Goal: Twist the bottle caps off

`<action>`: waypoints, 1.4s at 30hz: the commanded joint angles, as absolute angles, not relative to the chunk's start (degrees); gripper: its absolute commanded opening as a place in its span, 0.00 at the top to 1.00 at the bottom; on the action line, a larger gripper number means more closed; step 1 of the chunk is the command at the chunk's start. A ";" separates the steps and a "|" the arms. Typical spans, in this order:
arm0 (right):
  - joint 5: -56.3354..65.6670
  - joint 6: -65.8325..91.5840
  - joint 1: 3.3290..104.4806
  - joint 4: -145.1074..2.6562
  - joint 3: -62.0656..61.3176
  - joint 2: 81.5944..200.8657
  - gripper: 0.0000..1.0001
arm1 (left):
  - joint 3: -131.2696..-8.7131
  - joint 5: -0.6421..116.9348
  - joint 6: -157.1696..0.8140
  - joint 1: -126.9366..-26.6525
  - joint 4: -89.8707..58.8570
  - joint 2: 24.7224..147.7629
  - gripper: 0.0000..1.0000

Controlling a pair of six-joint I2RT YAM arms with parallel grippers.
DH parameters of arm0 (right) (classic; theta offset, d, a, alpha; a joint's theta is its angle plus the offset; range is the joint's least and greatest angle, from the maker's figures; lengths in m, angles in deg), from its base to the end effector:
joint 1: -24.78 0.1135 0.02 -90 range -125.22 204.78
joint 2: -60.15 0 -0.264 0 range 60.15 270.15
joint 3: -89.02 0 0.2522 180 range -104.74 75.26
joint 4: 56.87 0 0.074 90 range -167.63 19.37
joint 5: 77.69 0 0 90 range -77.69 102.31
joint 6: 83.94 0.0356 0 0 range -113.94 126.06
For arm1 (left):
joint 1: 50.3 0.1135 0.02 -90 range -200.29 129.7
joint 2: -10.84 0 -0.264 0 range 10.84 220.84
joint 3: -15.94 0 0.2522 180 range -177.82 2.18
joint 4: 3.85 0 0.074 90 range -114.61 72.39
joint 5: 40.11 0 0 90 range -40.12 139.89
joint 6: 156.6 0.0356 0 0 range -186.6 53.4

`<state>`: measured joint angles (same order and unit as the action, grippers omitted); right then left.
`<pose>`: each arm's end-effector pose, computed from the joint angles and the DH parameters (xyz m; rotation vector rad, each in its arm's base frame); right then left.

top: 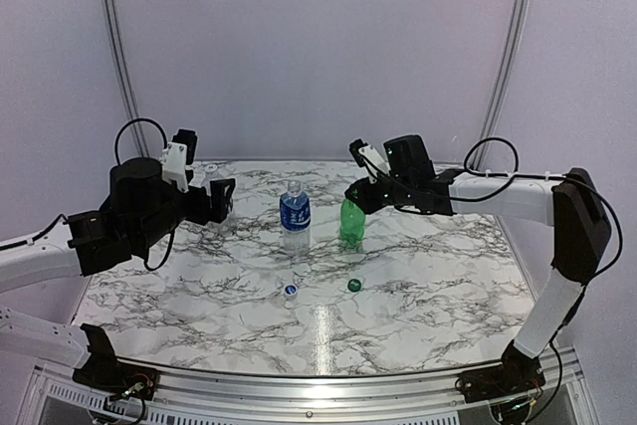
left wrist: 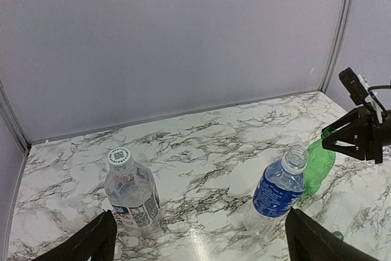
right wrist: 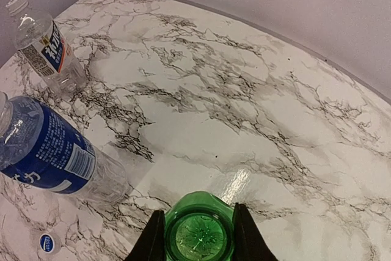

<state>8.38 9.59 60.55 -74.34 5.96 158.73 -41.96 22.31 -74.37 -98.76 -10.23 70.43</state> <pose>0.3185 0.2324 0.2474 -0.6450 2.0852 0.4690 0.1735 -0.1709 0.3189 0.2467 1.6879 -0.3214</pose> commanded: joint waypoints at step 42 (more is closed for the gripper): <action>3.78 7.33 60.27 -76.64 6.60 150.24 0.16 | -65.84 39.00 -71.58 -75.02 -20.62 101.96 0.13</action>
<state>5.48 7.45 60.55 -75.56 8.13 153.25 -62.73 35.89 -73.45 -75.42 -17.91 99.81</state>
